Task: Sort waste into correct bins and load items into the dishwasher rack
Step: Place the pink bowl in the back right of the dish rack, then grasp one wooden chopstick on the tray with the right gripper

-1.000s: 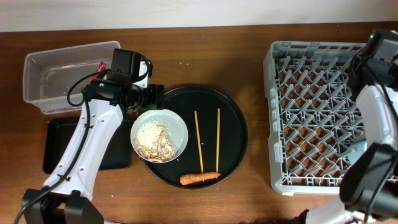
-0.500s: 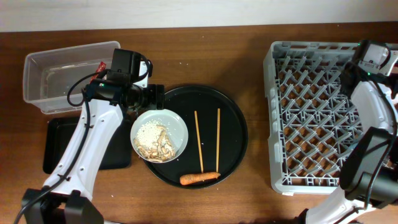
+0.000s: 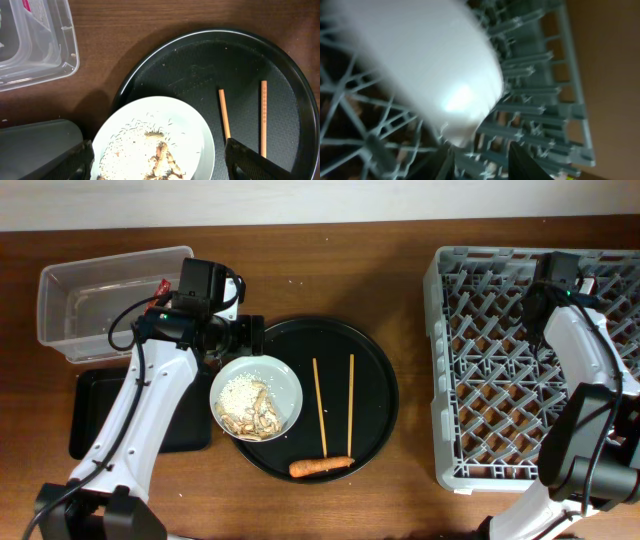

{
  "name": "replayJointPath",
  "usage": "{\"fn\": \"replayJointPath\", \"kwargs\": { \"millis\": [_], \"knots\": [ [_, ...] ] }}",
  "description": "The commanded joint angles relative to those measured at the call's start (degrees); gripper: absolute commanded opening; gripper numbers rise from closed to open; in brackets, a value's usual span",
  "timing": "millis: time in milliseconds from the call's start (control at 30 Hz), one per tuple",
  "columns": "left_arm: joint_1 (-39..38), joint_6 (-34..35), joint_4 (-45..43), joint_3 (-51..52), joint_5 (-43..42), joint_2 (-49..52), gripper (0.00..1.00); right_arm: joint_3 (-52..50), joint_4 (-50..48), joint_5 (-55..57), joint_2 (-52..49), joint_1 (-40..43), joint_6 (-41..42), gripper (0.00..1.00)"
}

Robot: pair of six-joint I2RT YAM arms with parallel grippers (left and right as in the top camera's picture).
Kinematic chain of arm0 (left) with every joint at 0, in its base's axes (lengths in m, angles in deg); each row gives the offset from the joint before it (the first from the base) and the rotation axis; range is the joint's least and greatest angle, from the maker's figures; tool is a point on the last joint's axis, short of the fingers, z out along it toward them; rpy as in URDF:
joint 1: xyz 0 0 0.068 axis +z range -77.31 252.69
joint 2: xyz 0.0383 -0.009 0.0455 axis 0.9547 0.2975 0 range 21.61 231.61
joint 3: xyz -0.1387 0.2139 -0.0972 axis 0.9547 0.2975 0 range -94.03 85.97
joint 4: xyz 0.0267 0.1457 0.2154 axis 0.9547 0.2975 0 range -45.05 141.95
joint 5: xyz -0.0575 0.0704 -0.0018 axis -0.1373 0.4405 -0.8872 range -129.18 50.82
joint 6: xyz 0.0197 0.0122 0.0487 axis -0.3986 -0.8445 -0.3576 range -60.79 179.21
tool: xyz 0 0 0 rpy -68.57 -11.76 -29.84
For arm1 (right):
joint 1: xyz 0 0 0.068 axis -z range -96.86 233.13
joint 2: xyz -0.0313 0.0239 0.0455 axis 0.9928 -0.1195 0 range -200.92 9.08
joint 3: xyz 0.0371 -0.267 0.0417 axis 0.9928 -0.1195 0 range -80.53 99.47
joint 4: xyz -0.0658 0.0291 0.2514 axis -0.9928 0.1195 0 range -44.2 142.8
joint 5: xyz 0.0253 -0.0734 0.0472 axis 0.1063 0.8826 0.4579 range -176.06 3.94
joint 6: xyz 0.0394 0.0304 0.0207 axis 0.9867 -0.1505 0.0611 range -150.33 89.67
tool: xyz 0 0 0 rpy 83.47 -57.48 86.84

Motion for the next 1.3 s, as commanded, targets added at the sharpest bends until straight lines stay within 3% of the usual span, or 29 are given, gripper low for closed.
{"fn": "replayJointPath", "kwargs": {
  "millis": [0,67,100,167,200,267,333,467,600,733,933,1167,1267],
  "knots": [
    [0.4,-0.7,-0.1,-0.4,0.2,-0.6,0.83,-0.1,2.1,-6.2,2.2,-0.4,4.2,0.37],
    [0.4,-0.7,-0.1,-0.4,0.2,-0.6,0.84,-0.1,3.5,-9.0,5.4,-0.4,4.1,0.39],
    [0.4,-0.7,0.0,-0.4,0.2,-0.6,0.83,-0.1,4.1,-10.2,7.3,-0.4,4.1,0.45],
    [0.4,-0.7,0.9,-0.4,0.2,-0.6,0.84,-0.1,5.7,-17.5,13.5,-0.4,4.1,0.76],
    [0.4,-0.7,1.6,-0.4,0.2,-0.6,0.84,-0.1,6.5,-24.2,15.5,-0.4,3.4,0.77],
    [0.4,-0.7,2.6,-0.4,0.2,-0.6,0.84,-0.1,10.7,-44.7,18.9,-0.4,3.5,0.74],
    [0.4,-0.7,3.0,-0.4,0.2,-0.6,0.84,-0.2,13.8,-52.6,19.0,-1.8,3.5,0.69],
    [0.4,-0.7,4.9,-0.4,0.2,-0.6,0.87,-0.2,16.2,-53.1,18.9,-13.2,3.8,0.65],
    [0.7,-0.4,6.5,-0.4,0.3,-0.6,0.92,-0.2,16.2,-52.7,14.2,-30.3,11.9,0.64],
    [8.4,2.4,9.2,-0.4,0.6,-0.6,0.93,-0.2,15.8,-51.2,5.8,-40.3,17.7,0.65],
    [12.0,2.5,9.7,-0.4,0.7,-0.6,0.95,-0.2,16.2,-49.8,-5.8,-45.5,26.8,0.60],
    [12.0,2.5,9.7,-0.4,0.6,-0.6,0.95,-0.2,17.0,-49.9,-10.2,-46.6,29.2,0.35],
    [12.0,2.5,9.8,-0.4,0.6,-0.6,0.95,-0.5,17.0,-51.0,-10.2,-46.7,29.3,0.32]
  ]
}}
